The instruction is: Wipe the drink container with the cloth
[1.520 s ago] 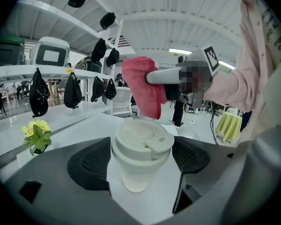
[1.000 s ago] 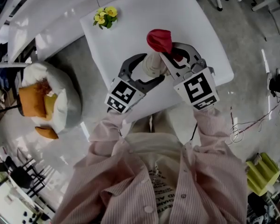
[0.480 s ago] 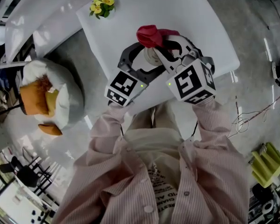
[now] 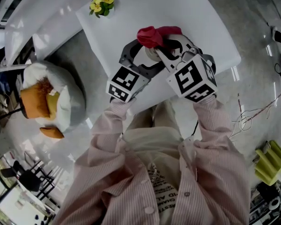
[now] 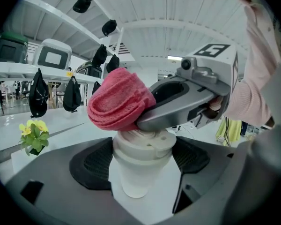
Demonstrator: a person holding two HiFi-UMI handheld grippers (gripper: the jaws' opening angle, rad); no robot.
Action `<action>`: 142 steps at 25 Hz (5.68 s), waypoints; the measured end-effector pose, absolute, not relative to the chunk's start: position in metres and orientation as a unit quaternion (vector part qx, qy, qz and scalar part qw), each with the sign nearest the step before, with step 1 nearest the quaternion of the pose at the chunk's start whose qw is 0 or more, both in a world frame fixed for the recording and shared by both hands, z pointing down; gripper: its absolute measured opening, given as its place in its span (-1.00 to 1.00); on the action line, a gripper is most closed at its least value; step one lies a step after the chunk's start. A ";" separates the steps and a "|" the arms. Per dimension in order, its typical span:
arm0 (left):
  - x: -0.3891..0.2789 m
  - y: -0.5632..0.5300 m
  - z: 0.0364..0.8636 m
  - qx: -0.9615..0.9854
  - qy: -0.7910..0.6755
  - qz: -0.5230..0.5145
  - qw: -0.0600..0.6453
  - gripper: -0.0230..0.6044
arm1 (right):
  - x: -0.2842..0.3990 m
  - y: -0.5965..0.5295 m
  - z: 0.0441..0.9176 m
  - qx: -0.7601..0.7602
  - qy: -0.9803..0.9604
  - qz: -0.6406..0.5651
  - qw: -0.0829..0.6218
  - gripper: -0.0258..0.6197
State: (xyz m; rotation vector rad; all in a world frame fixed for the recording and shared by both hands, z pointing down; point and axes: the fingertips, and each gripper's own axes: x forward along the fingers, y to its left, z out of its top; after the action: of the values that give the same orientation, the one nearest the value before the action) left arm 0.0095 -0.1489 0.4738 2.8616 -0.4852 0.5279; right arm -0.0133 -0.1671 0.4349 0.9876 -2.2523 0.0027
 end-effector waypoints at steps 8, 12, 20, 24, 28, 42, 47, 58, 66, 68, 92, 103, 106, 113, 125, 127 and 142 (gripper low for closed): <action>0.008 -0.146 0.474 0.966 -0.165 0.175 0.095 0.29 | -0.014 -0.158 0.437 0.382 -0.859 0.053 0.336 -0.80; 0.008 -0.146 0.475 0.967 -0.165 0.172 0.094 0.30 | -0.013 -0.152 0.438 0.383 -0.859 0.071 0.331 -0.80; 0.008 -0.145 0.475 0.967 -0.164 0.169 0.094 0.30 | -0.012 -0.142 0.438 0.387 -0.856 0.088 0.331 -0.80; 0.007 -0.146 0.476 0.967 -0.162 0.170 0.095 0.30 | -0.013 -0.139 0.436 0.386 -0.856 0.090 0.333 -0.80; 0.006 -0.146 0.477 0.967 -0.159 0.174 0.095 0.30 | -0.012 -0.135 0.436 0.386 -0.854 0.095 0.334 -0.80; 0.006 -0.147 0.480 0.967 -0.158 0.174 0.097 0.30 | -0.009 -0.122 0.434 0.388 -0.854 0.111 0.329 -0.80; 0.007 -0.147 0.477 0.967 -0.159 0.169 0.102 0.30 | -0.009 -0.116 0.433 0.386 -0.855 0.123 0.323 -0.80; 0.007 -0.146 0.479 0.967 -0.159 0.170 0.102 0.30 | -0.003 -0.102 0.434 0.401 -0.856 0.148 0.291 -0.80; 0.008 -0.146 0.477 0.967 -0.161 0.165 0.103 0.29 | 0.017 -0.097 0.417 0.468 -0.848 0.159 0.190 -0.80; 0.008 -0.145 0.476 0.968 -0.162 0.164 0.103 0.30 | 0.036 -0.096 0.410 0.524 -0.826 0.181 0.099 -0.80; 0.008 -0.147 0.476 0.968 -0.168 0.158 0.102 0.30 | 0.058 -0.086 0.474 0.613 -0.578 0.367 -0.394 -0.80; 0.006 -0.148 0.476 0.968 -0.170 0.156 0.102 0.30 | 0.053 -0.091 0.499 0.609 -0.549 0.396 -0.414 -0.80; 0.006 -0.149 0.477 0.968 -0.170 0.156 0.102 0.30 | 0.052 -0.093 0.506 0.608 -0.545 0.400 -0.416 -0.80; 0.005 -0.149 0.478 0.968 -0.170 0.155 0.101 0.29 | 0.053 -0.098 0.528 0.612 -0.536 0.419 -0.403 -0.80; 0.006 -0.149 0.477 0.968 -0.172 0.154 0.103 0.29 | 0.053 -0.100 0.557 0.626 -0.521 0.442 -0.377 -0.80; 0.006 -0.149 0.477 0.968 -0.171 0.153 0.103 0.30 | 0.053 -0.100 0.563 0.627 -0.517 0.447 -0.372 -0.80; 0.005 -0.148 0.477 0.968 -0.171 0.149 0.104 0.30 | 0.052 -0.104 0.595 0.641 -0.497 0.477 -0.337 -0.80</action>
State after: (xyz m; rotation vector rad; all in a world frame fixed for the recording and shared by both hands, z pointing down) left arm 0.0051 -0.1479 0.4768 2.8558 -0.5044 0.4383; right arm 0.0518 -0.1036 0.5951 2.6091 -2.0238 1.9400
